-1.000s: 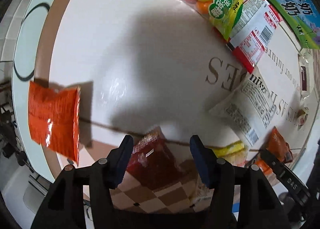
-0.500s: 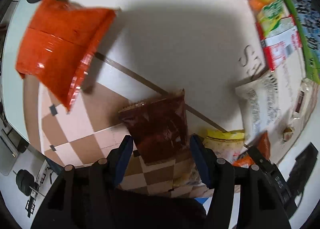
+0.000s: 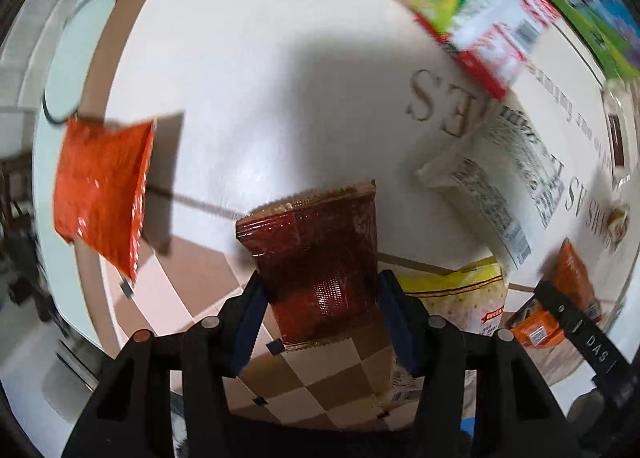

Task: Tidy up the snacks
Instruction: 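Carry both packets into the box and open both grippers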

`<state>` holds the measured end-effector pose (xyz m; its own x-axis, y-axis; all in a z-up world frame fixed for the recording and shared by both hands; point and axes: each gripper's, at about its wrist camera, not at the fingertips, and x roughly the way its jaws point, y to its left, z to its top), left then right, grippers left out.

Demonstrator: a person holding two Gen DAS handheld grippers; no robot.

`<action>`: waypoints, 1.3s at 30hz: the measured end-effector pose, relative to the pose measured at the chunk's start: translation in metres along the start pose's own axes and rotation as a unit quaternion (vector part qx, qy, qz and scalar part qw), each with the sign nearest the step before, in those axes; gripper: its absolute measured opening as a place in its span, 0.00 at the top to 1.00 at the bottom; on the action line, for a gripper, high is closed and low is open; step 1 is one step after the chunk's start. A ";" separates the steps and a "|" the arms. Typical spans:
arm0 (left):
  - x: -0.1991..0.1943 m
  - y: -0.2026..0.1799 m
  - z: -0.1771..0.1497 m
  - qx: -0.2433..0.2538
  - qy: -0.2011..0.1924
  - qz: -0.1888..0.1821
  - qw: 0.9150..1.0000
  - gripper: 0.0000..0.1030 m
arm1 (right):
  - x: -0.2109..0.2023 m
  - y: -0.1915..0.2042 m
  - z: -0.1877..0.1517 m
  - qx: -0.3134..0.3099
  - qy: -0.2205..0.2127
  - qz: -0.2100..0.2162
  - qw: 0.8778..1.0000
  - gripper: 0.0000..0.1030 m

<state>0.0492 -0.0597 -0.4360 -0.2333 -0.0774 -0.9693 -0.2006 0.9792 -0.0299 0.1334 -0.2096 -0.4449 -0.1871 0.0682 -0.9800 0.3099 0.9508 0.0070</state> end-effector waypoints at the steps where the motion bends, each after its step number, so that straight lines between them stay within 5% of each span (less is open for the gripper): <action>1: -0.002 -0.006 -0.006 0.010 -0.007 0.003 1.000 0.49 | -0.003 0.002 -0.003 -0.002 -0.002 0.001 1.000 0.52; 8: -0.043 -0.044 -0.034 0.065 -0.057 -0.014 0.996 0.49 | -0.041 0.020 -0.006 -0.035 -0.034 0.030 0.998 0.58; 14: -0.128 -0.069 -0.033 0.103 -0.121 -0.068 0.985 0.49 | -0.101 0.040 0.009 -0.059 -0.066 0.091 0.992 0.61; 20: -0.268 -0.029 0.091 0.136 -0.179 -0.093 0.970 0.49 | -0.191 0.068 0.058 -0.090 -0.122 0.153 0.977 0.61; 24: -0.316 -0.025 0.175 0.152 -0.201 -0.074 0.965 0.49 | -0.236 0.097 0.106 -0.117 -0.167 0.156 0.967 0.61; 32: -0.294 -0.030 0.326 0.178 -0.132 -0.034 0.974 0.49 | -0.248 0.155 0.212 -0.145 -0.153 0.142 0.967 0.61; 39: -0.243 -0.032 0.384 0.199 -0.028 -0.032 0.979 0.49 | -0.193 0.187 0.262 -0.158 -0.108 0.123 0.974 0.61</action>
<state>0.4780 -0.0007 -0.2934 -0.1777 -0.1424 -0.9737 0.1760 0.9689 -0.1738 0.4722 -0.1239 -0.3071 0.0681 0.2727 -0.9597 0.0124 0.9616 0.2741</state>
